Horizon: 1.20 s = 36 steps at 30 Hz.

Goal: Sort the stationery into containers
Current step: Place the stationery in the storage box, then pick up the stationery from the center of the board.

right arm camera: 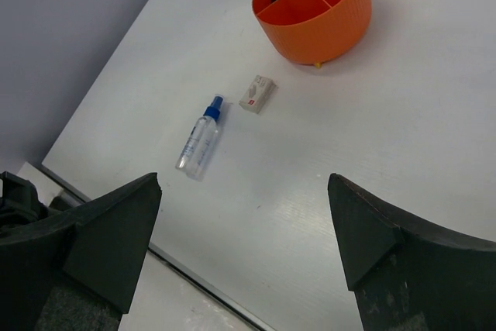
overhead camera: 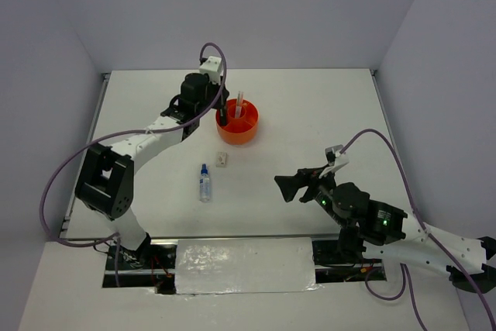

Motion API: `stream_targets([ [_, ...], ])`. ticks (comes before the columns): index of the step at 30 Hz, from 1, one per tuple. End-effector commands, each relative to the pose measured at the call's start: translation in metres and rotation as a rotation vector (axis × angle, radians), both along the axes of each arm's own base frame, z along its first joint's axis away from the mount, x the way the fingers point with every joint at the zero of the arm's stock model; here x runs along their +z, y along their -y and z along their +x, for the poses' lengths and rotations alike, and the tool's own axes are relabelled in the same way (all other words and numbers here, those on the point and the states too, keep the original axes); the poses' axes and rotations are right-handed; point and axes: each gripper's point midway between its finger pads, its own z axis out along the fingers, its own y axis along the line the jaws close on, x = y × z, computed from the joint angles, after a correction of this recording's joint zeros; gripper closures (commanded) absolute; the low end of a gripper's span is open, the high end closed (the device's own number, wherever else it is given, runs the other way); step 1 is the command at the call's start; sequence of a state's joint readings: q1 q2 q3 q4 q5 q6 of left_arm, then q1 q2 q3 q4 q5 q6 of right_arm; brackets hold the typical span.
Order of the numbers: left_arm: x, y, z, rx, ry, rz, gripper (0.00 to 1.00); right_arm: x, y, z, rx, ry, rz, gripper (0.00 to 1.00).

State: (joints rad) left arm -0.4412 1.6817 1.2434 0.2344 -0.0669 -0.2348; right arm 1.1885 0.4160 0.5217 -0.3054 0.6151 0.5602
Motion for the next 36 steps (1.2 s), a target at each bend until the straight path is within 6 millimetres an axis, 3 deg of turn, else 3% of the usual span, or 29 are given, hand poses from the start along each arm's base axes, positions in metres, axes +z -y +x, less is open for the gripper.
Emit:
stream_targets([
  [1, 0.009, -0.003, 0.015, 0.025, 0.066, -0.022, 0.86, 0.001, 0.004, 0.003, -0.023, 0.008, -0.007, 0.05],
  [10, -0.021, -0.013, 0.016, 0.041, 0.019, -0.048, 0.75, 0.002, -0.001, 0.003, -0.010, 0.003, -0.025, 0.05],
  [13, -0.025, -0.014, 0.013, 0.037, 0.004, -0.063, 0.58, 0.005, -0.001, 0.002, -0.004, 0.009, -0.019, 0.05],
  [15, -0.018, -0.012, 0.010, 0.027, 0.014, -0.087, 0.42, 0.006, -0.001, 0.003, -0.003, 0.013, -0.020, 0.05],
  [18, -0.013, -0.012, 0.005, 0.026, 0.020, -0.109, 0.26, 0.008, -0.002, 0.003, -0.003, 0.014, -0.024, 0.05],
  [24, -0.006, -0.032, -0.001, 0.131, -0.023, -0.110, 0.13, 0.006, -0.004, 0.002, 0.007, 0.013, -0.034, 0.05],
  [25, 0.004, -0.043, -0.005, 0.190, -0.015, -0.119, 0.11, 0.005, -0.004, 0.003, 0.005, 0.013, -0.034, 0.05],
  [28, 0.005, -0.064, -0.029, 0.297, -0.069, -0.168, 0.01, 0.000, -0.006, 0.003, 0.008, 0.007, -0.038, 0.03],
  [29, -0.011, -0.069, -0.042, 0.320, -0.133, -0.172, 0.01, -0.001, -0.008, 0.002, 0.015, 0.004, -0.035, 0.03],
  [31, -0.008, -0.081, -0.062, 0.369, -0.161, -0.185, 0.01, -0.004, -0.010, 0.002, 0.019, -0.001, -0.039, 0.02],
  [36, -0.048, -0.098, -0.119, 0.440, -0.336, -0.131, 0.01, -0.010, -0.017, 0.001, 0.036, -0.022, -0.051, 0.02],
])
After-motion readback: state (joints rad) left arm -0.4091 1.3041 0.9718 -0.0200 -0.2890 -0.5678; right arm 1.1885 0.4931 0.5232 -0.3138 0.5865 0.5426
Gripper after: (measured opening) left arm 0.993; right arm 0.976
